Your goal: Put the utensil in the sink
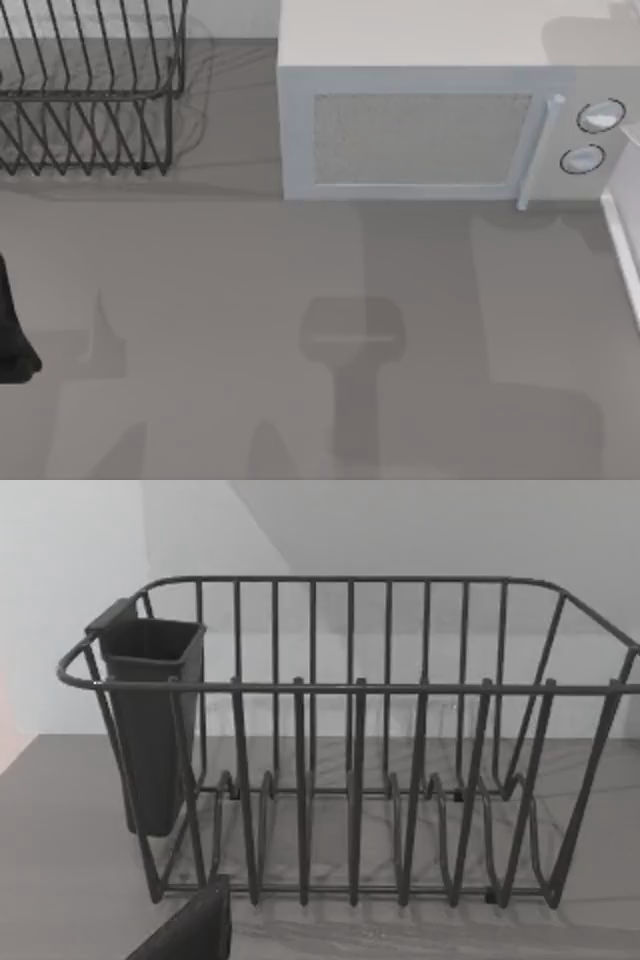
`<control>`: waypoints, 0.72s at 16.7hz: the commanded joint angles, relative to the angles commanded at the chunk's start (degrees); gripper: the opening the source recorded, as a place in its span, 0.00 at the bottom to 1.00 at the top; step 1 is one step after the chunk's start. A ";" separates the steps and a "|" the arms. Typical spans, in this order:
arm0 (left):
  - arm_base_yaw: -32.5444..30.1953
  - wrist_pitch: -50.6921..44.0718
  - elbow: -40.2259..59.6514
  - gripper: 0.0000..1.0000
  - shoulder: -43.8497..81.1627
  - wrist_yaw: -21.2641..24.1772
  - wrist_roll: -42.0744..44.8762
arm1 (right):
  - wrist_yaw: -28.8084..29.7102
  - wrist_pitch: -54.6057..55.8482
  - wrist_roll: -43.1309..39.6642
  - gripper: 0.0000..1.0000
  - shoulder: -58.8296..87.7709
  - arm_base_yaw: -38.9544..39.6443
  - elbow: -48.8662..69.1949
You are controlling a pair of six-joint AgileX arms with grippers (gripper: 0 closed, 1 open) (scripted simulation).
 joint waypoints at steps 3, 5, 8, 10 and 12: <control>0.00 0.00 0.00 1.00 0.00 0.00 0.00 | 0.00 -0.11 0.12 0.00 0.53 0.04 0.78; 0.00 0.00 0.00 1.00 0.00 0.00 0.00 | 0.00 -0.11 0.12 0.00 0.53 0.04 0.78; 0.00 0.00 0.00 1.00 0.00 0.00 0.00 | 0.16 0.56 0.30 0.00 0.08 0.05 -0.71; 0.00 0.00 0.00 1.00 0.00 0.00 0.00 | 0.11 3.03 0.18 0.00 -1.10 0.24 -4.05; 0.00 0.00 0.00 1.00 0.00 0.00 0.00 | 0.05 6.57 0.04 0.00 -2.67 0.38 -9.46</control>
